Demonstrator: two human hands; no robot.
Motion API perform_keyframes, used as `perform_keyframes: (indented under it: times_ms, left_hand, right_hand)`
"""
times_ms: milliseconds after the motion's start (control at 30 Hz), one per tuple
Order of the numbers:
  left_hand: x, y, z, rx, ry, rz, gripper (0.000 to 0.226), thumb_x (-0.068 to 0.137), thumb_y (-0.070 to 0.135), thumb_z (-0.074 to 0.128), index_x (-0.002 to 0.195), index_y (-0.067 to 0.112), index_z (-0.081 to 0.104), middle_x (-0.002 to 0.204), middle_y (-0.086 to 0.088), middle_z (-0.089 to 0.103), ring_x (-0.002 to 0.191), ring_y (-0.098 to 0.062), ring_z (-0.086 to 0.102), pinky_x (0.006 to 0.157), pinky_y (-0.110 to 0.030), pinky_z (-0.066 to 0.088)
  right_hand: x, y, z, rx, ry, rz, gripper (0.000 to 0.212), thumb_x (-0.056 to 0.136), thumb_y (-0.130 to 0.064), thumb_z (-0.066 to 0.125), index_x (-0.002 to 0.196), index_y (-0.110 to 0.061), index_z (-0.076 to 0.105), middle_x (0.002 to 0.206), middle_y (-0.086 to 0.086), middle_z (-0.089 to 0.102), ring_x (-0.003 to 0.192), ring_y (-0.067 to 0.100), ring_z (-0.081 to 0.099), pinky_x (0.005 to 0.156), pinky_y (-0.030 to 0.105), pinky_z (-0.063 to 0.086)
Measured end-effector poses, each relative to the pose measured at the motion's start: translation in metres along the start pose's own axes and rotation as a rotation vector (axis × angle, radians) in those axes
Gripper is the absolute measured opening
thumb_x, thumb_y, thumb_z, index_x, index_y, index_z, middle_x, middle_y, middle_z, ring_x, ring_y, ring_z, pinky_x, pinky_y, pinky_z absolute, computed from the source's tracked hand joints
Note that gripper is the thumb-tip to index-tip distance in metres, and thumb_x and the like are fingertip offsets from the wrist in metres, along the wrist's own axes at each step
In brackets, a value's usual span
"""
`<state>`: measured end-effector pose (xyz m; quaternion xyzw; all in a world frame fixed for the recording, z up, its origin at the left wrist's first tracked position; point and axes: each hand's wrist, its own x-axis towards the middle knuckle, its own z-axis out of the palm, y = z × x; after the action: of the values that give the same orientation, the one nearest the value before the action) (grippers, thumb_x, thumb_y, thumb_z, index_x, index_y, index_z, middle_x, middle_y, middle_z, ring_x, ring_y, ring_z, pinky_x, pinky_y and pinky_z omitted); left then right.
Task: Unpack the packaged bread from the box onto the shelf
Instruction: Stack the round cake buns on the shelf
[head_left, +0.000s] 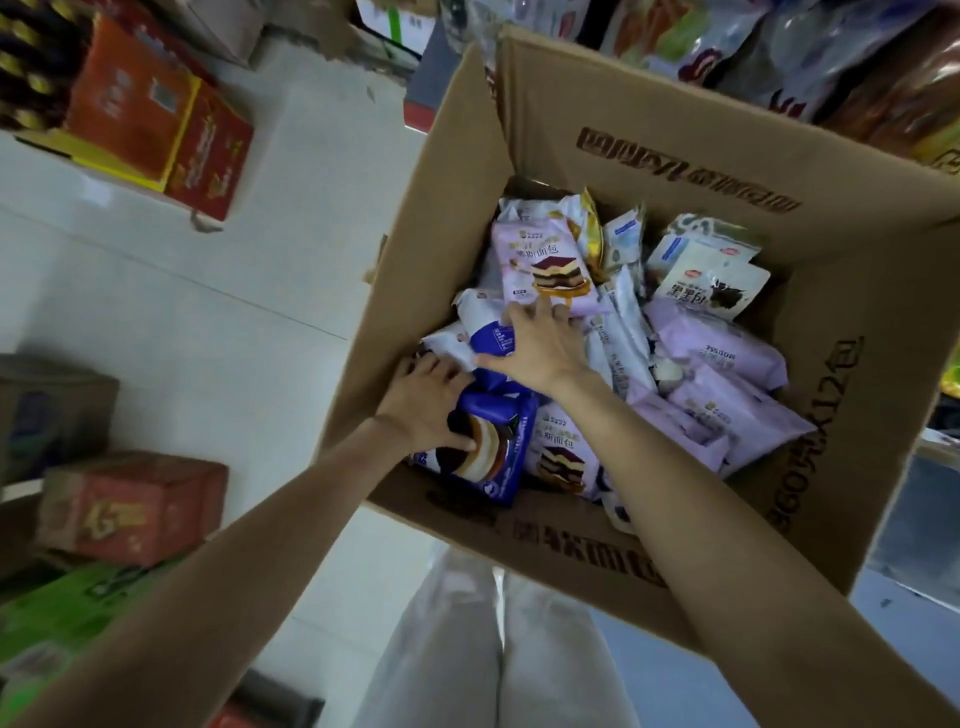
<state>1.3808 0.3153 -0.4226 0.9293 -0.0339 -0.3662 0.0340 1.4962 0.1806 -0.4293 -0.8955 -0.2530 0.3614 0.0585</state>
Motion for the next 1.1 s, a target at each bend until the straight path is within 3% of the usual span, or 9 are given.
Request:
perform_keyframes:
  times_ms: [100,233,333,467,567,667,733,933,1100]
  left_hand:
    - [0.001,0.000,-0.003,0.059,-0.019,0.008,0.089,0.073,0.072,0.056,0.144,0.025,0.028,0.150,-0.004,0.027,0.138,-0.026,0.020,0.110,-0.047,0.019]
    - [0.004,0.000,-0.007,0.155,-0.026,0.045,0.090,0.070,0.077,0.052,0.141,0.026,0.031,0.152,-0.005,0.025,0.140,-0.026,0.017,0.112,-0.049,0.013]
    - [0.008,-0.002,-0.010,0.138,-0.038,0.086,0.092,0.068,0.077,0.055,0.140,0.023,0.034,0.149,-0.007,0.030,0.139,-0.027,0.021,0.113,-0.045,0.015]
    - [0.009,-0.003,-0.010,0.074,-0.033,0.132,0.089,0.069,0.073,0.059,0.135,0.018,0.037,0.140,-0.005,0.042,0.130,-0.023,0.036,0.109,-0.038,0.026]
    - [0.005,-0.005,-0.007,0.045,0.010,0.138,0.085,0.072,0.070,0.060,0.133,0.017,0.036,0.137,-0.004,0.045,0.126,-0.022,0.041,0.106,-0.037,0.028]
    - [0.002,-0.007,-0.004,0.029,0.053,0.142,0.083,0.073,0.070,0.058,0.134,0.019,0.036,0.136,-0.005,0.045,0.124,-0.023,0.042,0.106,-0.037,0.028]
    - [0.002,-0.008,-0.003,0.053,0.083,0.161,0.083,0.072,0.073,0.056,0.134,0.021,0.037,0.136,-0.004,0.046,0.124,-0.023,0.043,0.105,-0.037,0.028]
    - [0.002,-0.003,-0.012,0.046,0.235,0.157,0.086,0.071,0.080,0.048,0.128,0.016,0.044,0.122,-0.006,0.059,0.107,-0.025,0.058,0.088,-0.035,0.043]
    - [-0.012,0.001,-0.038,-0.127,0.230,-0.112,0.081,0.073,0.079,0.044,0.123,0.016,0.045,0.114,-0.008,0.064,0.095,-0.031,0.065,0.072,-0.035,0.048]
  right_hand:
    - [0.008,-0.013,0.006,-0.033,-0.023,0.039,0.096,0.068,-0.064,0.070,0.140,-0.016,0.026,0.140,0.017,0.026,0.122,0.042,0.040,0.094,0.048,0.040]
    - [0.009,-0.004,0.003,0.095,-0.057,0.016,0.086,0.072,-0.028,0.079,0.139,-0.021,0.025,0.141,0.013,0.020,0.110,0.040,0.052,0.075,0.041,0.046]
    - [0.003,0.016,-0.001,0.157,-0.002,-0.007,0.077,0.077,-0.016,0.072,0.138,-0.029,0.027,0.142,0.013,0.019,0.106,0.038,0.055,0.078,0.043,0.048]
    - [-0.007,0.028,-0.005,-0.038,-0.092,-0.420,0.073,0.080,0.010,0.052,0.133,-0.039,0.045,0.156,0.003,0.001,0.139,0.032,0.020,0.095,0.043,0.044]
    - [-0.010,0.036,-0.015,-0.264,-0.193,-0.510,0.046,0.091,-0.011,0.046,0.124,-0.041,0.057,0.159,-0.003,-0.005,0.145,0.026,-0.002,0.110,0.048,0.024]
    - [-0.014,0.042,-0.017,-0.346,0.024,-0.411,0.040,0.091,-0.045,0.034,0.107,-0.028,0.067,0.154,0.006,0.023,0.136,0.030,0.025,0.098,0.045,0.032]
    - [-0.013,0.039,-0.017,-0.369,0.105,-0.286,0.048,0.087,-0.056,0.047,0.106,-0.015,0.062,0.142,0.014,0.037,0.122,0.035,0.042,0.089,0.042,0.038]
    - [0.003,0.025,-0.013,-0.452,0.151,-0.070,0.059,0.090,-0.023,0.059,0.138,-0.009,0.028,0.121,0.017,0.054,0.098,0.036,0.063,0.068,0.037,0.045]
    - [-0.054,0.048,-0.071,-0.183,0.221,-0.041,0.047,0.087,-0.033,0.064,0.117,-0.015,0.033,0.108,0.014,0.062,0.091,0.037,0.063,0.064,0.035,0.037]
